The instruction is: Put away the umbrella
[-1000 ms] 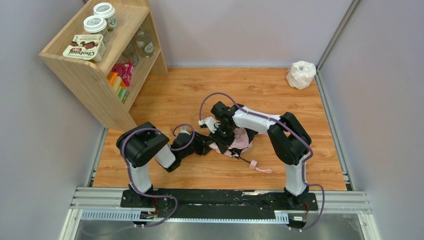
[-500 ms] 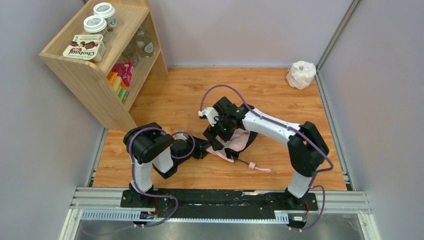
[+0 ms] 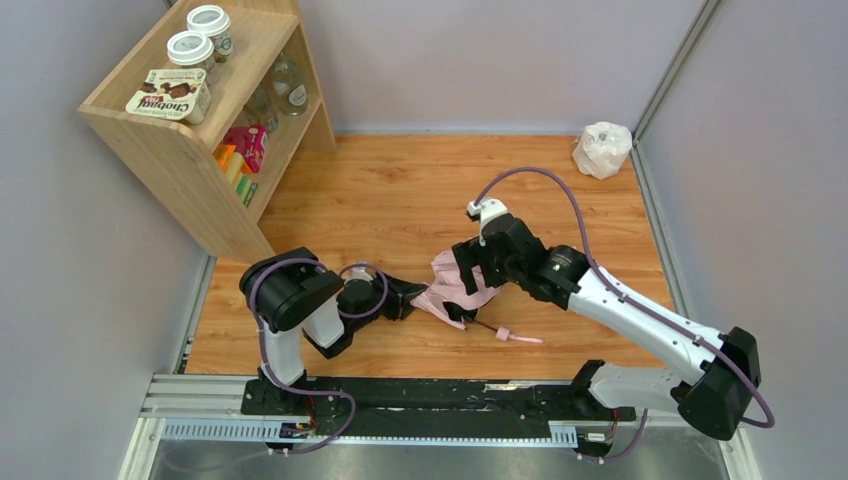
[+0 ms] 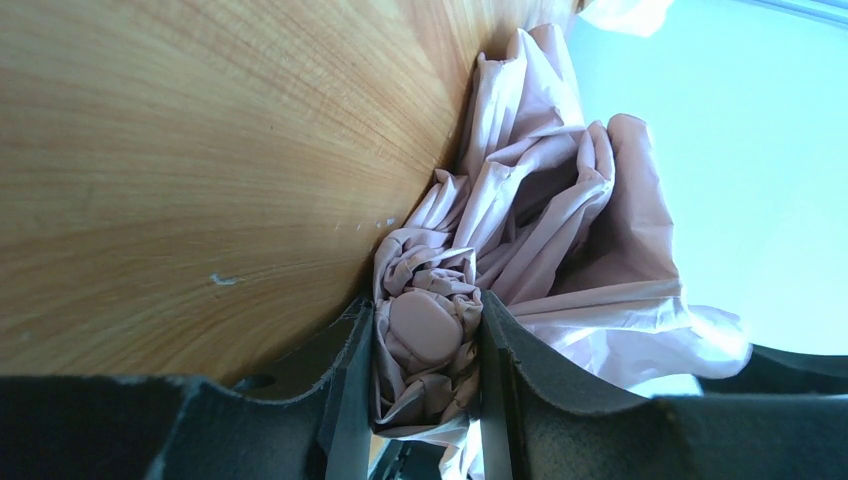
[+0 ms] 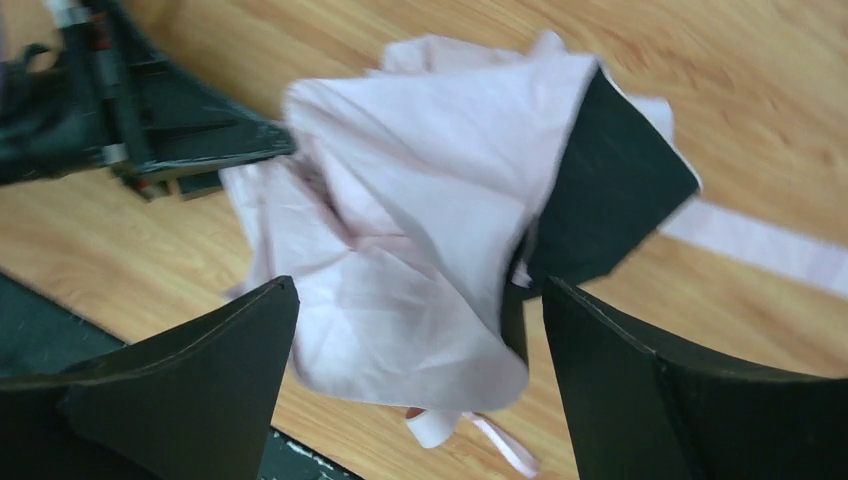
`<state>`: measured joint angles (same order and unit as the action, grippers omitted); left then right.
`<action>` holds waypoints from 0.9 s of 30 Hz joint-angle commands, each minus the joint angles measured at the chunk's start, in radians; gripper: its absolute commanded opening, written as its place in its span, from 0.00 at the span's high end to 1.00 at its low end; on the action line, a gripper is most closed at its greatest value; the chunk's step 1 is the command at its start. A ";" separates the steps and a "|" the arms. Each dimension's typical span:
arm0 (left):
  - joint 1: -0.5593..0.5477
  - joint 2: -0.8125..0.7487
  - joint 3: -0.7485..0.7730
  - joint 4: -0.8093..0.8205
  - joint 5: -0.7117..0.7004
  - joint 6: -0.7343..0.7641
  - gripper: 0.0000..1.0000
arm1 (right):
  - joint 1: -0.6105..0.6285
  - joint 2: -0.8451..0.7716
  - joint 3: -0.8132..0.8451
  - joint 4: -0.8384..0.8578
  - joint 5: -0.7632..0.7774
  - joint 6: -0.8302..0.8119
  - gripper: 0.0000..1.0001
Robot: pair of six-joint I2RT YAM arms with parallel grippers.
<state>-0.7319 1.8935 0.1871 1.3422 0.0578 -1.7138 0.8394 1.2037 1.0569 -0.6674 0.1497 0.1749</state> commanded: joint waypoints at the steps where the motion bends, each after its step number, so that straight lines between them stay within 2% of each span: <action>1: -0.008 -0.034 -0.014 -0.219 -0.010 0.086 1.00 | -0.002 -0.071 -0.100 0.013 0.269 0.285 0.05; 4: -0.008 -0.065 -0.012 -0.253 -0.018 0.100 1.00 | -0.017 -0.142 -0.113 0.021 0.208 0.264 0.02; 6: -0.008 -0.076 -0.008 -0.264 -0.015 0.102 1.00 | -0.055 -0.171 -0.139 0.072 0.060 0.212 0.03; 9: -0.008 -0.080 0.000 -0.264 -0.010 0.095 1.00 | -0.132 -0.153 -0.179 0.124 -0.169 0.242 0.23; 11: -0.008 -0.083 0.009 -0.264 -0.012 0.091 1.00 | -0.134 -0.133 -0.208 0.163 -0.290 0.282 0.30; 12: -0.008 -0.085 0.011 -0.264 -0.013 0.089 1.00 | -0.132 -0.128 -0.221 0.178 -0.323 0.323 0.28; 15: -0.008 -0.093 0.017 -0.276 -0.018 0.088 1.00 | -0.132 -0.151 -0.284 0.227 -0.355 0.461 0.05; 17: -0.008 -0.102 0.020 -0.285 -0.018 0.091 1.00 | -0.132 -0.185 -0.329 0.261 -0.332 0.579 0.00; 19: -0.008 -0.108 0.025 -0.287 -0.018 0.092 1.00 | -0.128 -0.211 -0.400 0.360 -0.338 0.704 0.01; 21: -0.008 -0.114 0.029 -0.291 -0.015 0.092 1.00 | -0.128 -0.208 -0.416 0.319 -0.268 0.773 0.08; 24: -0.008 -0.128 0.029 -0.301 -0.007 0.097 1.00 | -0.131 -0.225 -0.428 0.328 -0.162 0.668 0.21; 27: -0.009 -0.140 0.017 -0.310 -0.009 0.100 1.00 | -0.143 -0.172 -0.402 0.357 -0.093 0.461 0.50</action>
<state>-0.7315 1.7706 0.2169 1.1362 0.0578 -1.6875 0.7082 1.0096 0.6277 -0.4103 -0.0601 0.7864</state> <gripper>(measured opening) 0.431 0.632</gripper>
